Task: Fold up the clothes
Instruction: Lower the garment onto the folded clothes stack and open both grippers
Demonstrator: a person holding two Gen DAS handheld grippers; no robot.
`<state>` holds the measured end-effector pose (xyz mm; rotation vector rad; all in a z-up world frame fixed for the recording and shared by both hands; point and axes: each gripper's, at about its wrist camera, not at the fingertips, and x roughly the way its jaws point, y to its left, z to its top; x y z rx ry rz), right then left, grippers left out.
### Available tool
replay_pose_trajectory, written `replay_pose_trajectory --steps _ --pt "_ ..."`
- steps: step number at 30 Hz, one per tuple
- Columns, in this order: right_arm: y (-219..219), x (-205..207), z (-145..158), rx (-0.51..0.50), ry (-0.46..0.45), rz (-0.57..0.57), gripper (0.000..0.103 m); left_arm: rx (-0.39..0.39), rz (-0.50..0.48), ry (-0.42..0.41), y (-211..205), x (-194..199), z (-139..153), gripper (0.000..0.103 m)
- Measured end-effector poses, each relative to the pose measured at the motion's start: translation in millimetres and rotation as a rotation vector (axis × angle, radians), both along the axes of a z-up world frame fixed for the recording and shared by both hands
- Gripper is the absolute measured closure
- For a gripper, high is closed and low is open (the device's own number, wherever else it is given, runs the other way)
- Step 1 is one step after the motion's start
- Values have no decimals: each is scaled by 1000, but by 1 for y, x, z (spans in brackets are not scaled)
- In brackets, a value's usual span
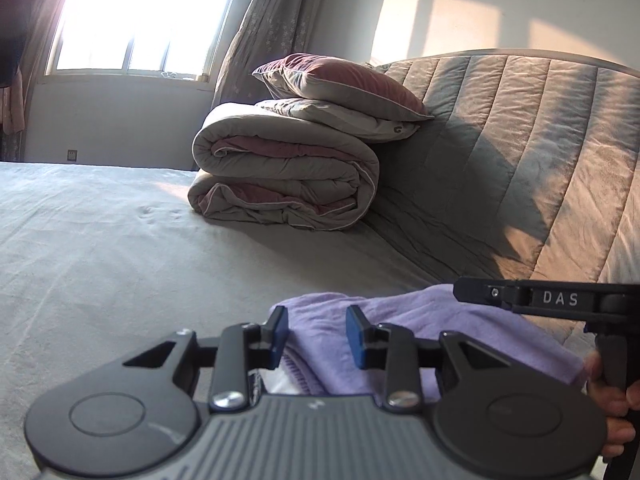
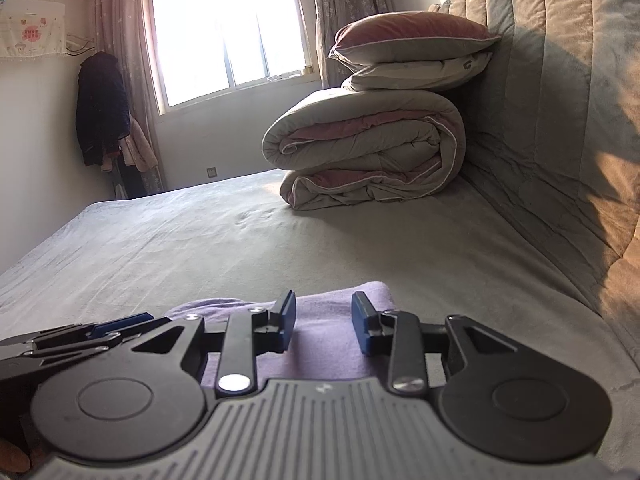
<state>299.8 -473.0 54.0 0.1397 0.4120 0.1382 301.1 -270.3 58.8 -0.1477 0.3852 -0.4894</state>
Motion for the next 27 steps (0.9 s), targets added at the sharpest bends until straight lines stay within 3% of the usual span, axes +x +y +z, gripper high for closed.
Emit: replay_pose_trajectory --steps 7,20,24,27 --pt "6 -38 13 -40 -43 25 68 -15 -54 -5 6 -31 12 70" --pt "7 -96 13 -11 13 -45 67 -15 -39 133 24 -81 5 66" --pt "16 -121 19 -6 42 -98 58 15 -4 206 28 -98 15 52" --pt "21 -140 24 19 58 -122 52 42 28 242 31 -110 22 31"
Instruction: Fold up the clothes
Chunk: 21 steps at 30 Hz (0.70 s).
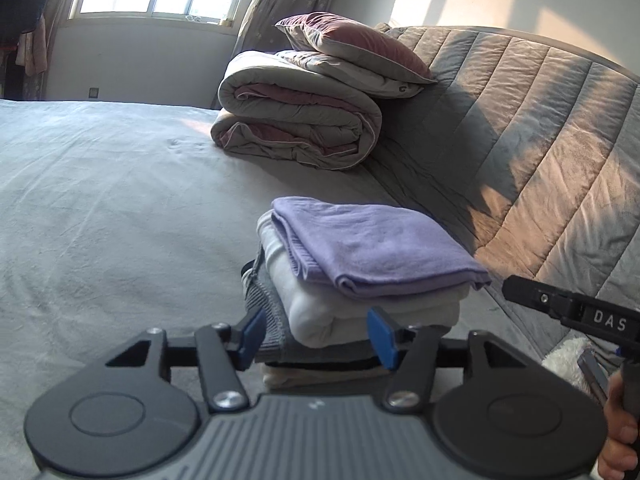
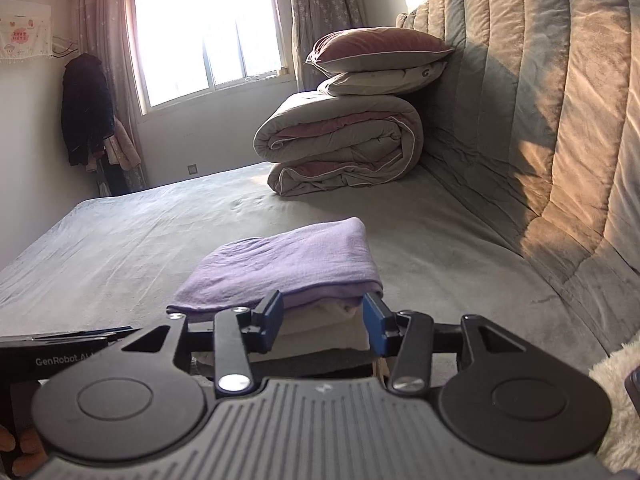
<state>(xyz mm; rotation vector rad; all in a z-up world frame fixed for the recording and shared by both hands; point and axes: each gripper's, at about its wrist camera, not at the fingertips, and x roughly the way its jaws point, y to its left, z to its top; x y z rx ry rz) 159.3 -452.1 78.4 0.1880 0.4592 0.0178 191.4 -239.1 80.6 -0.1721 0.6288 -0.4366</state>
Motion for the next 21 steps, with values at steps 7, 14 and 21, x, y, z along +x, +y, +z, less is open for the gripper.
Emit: replay_pose_trajectory --steps 7,14,21 --pt "14 -36 7 21 60 -61 30 145 37 6 -3 -29 16 6" --pt "22 -57 4 40 116 -112 11 206 60 48 -5 -37 19 1" --pt "26 -59 1 24 154 -149 0 258 81 103 -14 -37 9 1"
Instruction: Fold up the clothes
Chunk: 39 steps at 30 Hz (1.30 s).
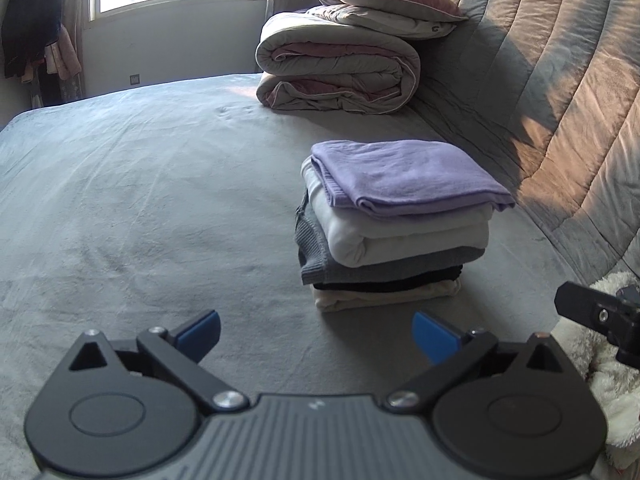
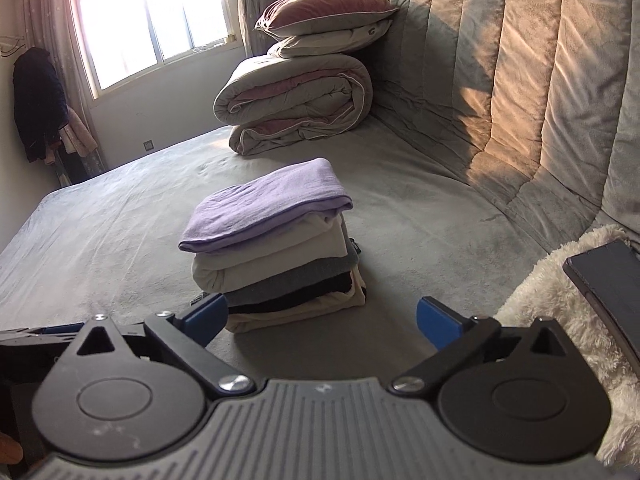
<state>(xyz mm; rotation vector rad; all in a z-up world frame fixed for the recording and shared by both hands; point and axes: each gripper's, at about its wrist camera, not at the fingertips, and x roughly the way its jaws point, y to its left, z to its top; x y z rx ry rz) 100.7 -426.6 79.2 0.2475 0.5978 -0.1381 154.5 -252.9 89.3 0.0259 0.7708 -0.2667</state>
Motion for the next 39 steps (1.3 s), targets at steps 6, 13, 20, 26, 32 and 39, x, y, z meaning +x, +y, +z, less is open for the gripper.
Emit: replay_pose_trajectory --steps 6,13,20,26,32,39 --pt "-2 0 -6 -4 29 -4 0 24 10 9 -5 3 -7 1" --pt "-2 0 -7 -10 41 1 0 33 11 12 -7 5 -8 1" --pt "-2 2 -7 -7 47 5 0 40 12 6 -8 6 -6 1" --pt "-1 2 -6 -11 52 7 0 48 13 2 -9 5 -4 1" --pt "-1 3 -7 -13 62 8 0 54 15 1 -9 6 -2 1" --pt "0 3 -8 -16 69 16 0 55 9 4 -10 4 -1 0"
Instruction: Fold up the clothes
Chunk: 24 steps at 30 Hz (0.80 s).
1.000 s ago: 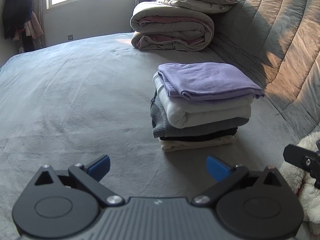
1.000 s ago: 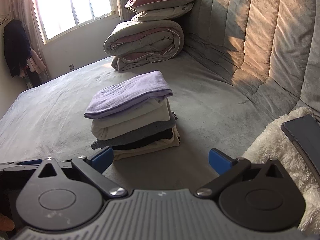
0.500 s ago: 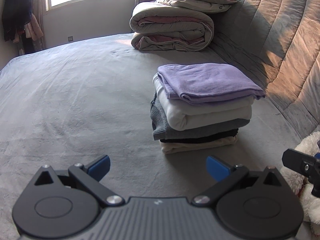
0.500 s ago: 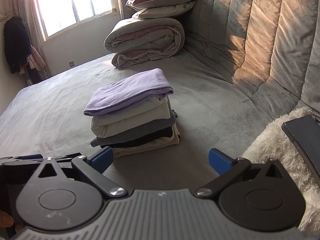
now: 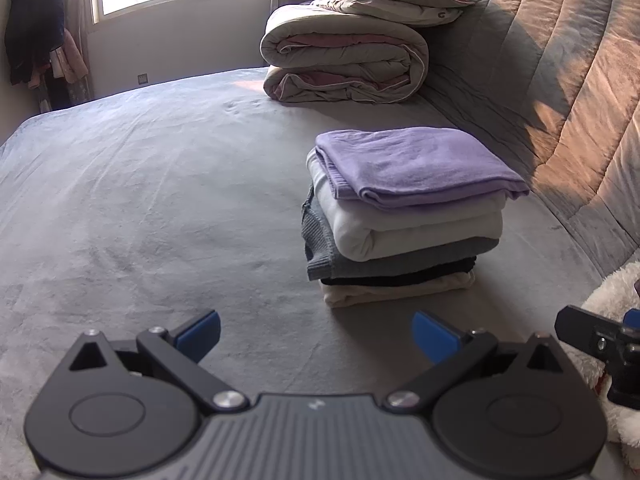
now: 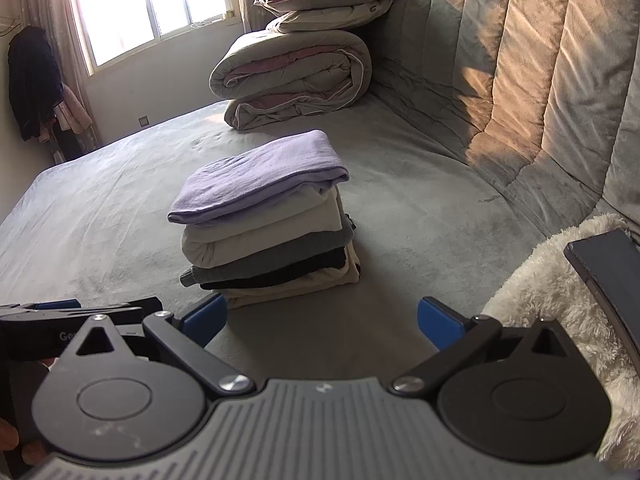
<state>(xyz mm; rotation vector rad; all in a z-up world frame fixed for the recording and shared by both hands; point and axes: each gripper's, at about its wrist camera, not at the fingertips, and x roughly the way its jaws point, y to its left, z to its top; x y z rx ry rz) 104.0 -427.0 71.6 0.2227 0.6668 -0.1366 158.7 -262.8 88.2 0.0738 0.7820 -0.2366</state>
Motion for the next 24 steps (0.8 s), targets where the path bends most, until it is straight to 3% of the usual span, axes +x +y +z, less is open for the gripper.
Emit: replay_pose_trajectory --steps 24 --pt "0 0 -1 -13 19 0 0 12 -1 -2 -5 -5 4 1"
